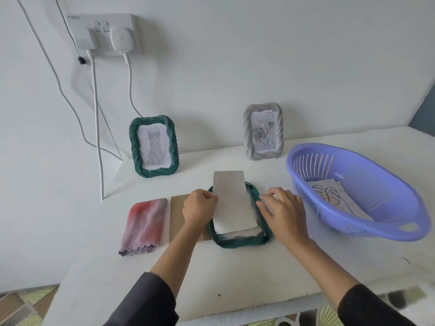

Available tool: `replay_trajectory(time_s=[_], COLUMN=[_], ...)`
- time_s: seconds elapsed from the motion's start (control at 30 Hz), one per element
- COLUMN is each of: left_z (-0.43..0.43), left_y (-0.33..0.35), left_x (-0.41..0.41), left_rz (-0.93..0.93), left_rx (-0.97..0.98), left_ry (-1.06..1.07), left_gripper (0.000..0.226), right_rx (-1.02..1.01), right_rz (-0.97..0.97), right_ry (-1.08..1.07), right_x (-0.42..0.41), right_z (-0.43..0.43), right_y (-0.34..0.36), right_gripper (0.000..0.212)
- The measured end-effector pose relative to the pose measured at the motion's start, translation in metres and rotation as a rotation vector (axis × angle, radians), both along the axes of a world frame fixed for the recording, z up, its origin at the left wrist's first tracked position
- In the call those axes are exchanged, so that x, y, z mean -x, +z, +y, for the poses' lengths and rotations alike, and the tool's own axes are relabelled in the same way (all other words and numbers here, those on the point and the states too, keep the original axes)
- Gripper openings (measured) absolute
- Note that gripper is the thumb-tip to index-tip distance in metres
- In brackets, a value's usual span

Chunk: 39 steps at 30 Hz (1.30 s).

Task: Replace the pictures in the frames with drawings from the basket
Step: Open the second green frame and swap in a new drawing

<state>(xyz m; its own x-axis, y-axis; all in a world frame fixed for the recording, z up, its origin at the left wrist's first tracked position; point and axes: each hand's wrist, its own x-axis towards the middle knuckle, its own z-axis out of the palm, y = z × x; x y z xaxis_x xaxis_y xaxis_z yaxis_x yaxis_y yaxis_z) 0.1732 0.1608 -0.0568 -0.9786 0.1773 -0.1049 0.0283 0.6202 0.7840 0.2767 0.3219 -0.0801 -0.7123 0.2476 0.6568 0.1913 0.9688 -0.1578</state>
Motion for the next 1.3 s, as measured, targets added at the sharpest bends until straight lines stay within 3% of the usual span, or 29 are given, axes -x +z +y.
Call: replay_trajectory(time_s=[0.1, 0.2, 0.3, 0.5, 0.87, 1.07, 1.17, 1.23, 1.3], left_z=[0.002, 0.017, 0.042, 0.095, 0.146, 0.150, 0.147, 0.145, 0.146], left_y=[0.019, 0.034, 0.034, 0.009, -0.009, -0.012, -0.008, -0.003, 0.005], left_x=[0.007, 0.005, -0.009, -0.039, -0.064, -0.069, -0.071, -0.071, -0.067], left_rz=[-0.008, -0.118, -0.250, -0.294, -0.301, -0.213, -0.152, -0.017, 0.085], left_rx=[-0.229, -0.360, -0.405, -0.313, -0.208, -0.132, 0.003, 0.123, 0.103], left_ry=[0.006, -0.061, -0.149, -0.215, -0.198, -0.217, -0.262, -0.265, -0.214], left_gripper=[0.014, 0.007, 0.020, 0.018, 0.023, 0.024, 0.022, 0.027, 0.034], right_rx=[0.052, 0.144, 0.421, 0.572, 0.593, 0.516, 0.446, 0.499, 0.589], right_rz=[0.109, -0.330, -0.470, -0.367, -0.406, -0.496, -0.469, -0.479, -0.481], right_ry=[-0.137, -0.286, -0.169, -0.049, 0.100, 0.109, 0.094, 0.115, 0.106], right_x=[-0.018, -0.046, -0.060, -0.065, -0.074, -0.073, -0.074, -0.075, -0.076], right_z=[0.010, 0.036, 0.054, 0.088, 0.104, 0.090, 0.082, 0.084, 0.098], right_y=[0.044, 0.073, 0.076, 0.093, 0.100, 0.082, 0.074, 0.077, 0.085], right_gripper=[0.018, 0.051, 0.050, 0.038, 0.038, 0.040, 0.039, 0.040, 0.039])
